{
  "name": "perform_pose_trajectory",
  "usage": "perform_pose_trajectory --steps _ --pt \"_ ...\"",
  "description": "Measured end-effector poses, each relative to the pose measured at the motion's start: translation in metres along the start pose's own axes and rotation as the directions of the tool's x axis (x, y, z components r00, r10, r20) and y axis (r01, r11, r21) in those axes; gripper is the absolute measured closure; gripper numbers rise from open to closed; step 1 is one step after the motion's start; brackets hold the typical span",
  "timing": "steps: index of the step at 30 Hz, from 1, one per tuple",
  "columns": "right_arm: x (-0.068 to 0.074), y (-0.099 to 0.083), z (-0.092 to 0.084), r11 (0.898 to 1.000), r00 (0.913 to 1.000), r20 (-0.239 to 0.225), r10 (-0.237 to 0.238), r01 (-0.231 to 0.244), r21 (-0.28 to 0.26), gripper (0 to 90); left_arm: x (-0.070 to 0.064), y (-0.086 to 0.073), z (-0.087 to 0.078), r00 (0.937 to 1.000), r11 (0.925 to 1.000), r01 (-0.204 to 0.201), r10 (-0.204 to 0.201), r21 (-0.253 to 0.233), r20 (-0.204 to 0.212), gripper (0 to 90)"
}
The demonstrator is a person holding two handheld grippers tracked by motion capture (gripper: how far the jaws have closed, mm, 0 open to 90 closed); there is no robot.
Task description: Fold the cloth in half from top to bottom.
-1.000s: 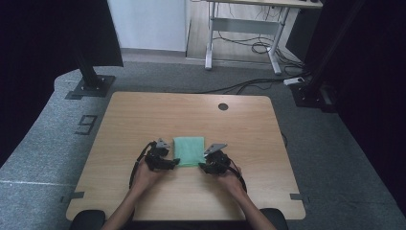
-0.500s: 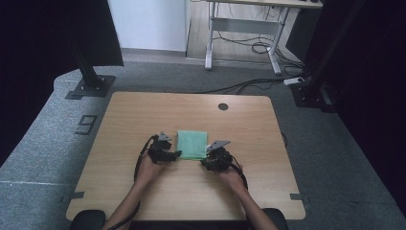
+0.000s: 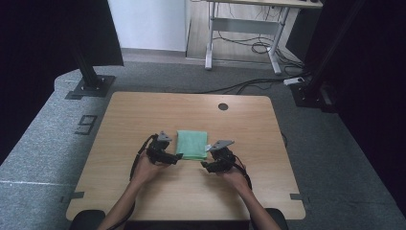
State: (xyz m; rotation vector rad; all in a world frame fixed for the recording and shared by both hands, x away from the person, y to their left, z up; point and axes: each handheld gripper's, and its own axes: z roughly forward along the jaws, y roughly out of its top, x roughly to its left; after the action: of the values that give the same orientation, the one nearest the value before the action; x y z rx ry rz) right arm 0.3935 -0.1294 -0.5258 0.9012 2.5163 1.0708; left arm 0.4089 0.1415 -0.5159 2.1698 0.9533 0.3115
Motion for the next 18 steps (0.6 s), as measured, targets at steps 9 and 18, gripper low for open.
perform_pose_trajectory --steps 9,18 --pt "-0.003 -0.004 -0.022 1.000 0.9999 0.007 0.015 -0.014 -0.024 16.6 -0.007 -0.012 -0.029 0.9991 0.9992 -0.041 0.041 -0.003 0.015 7.8" --pt "-0.008 -0.015 -0.049 0.996 0.9982 0.029 0.053 -0.051 -0.067 11.7 -0.005 -0.033 -0.056 0.9988 0.9988 -0.048 0.048 -0.008 -0.012 2.2"
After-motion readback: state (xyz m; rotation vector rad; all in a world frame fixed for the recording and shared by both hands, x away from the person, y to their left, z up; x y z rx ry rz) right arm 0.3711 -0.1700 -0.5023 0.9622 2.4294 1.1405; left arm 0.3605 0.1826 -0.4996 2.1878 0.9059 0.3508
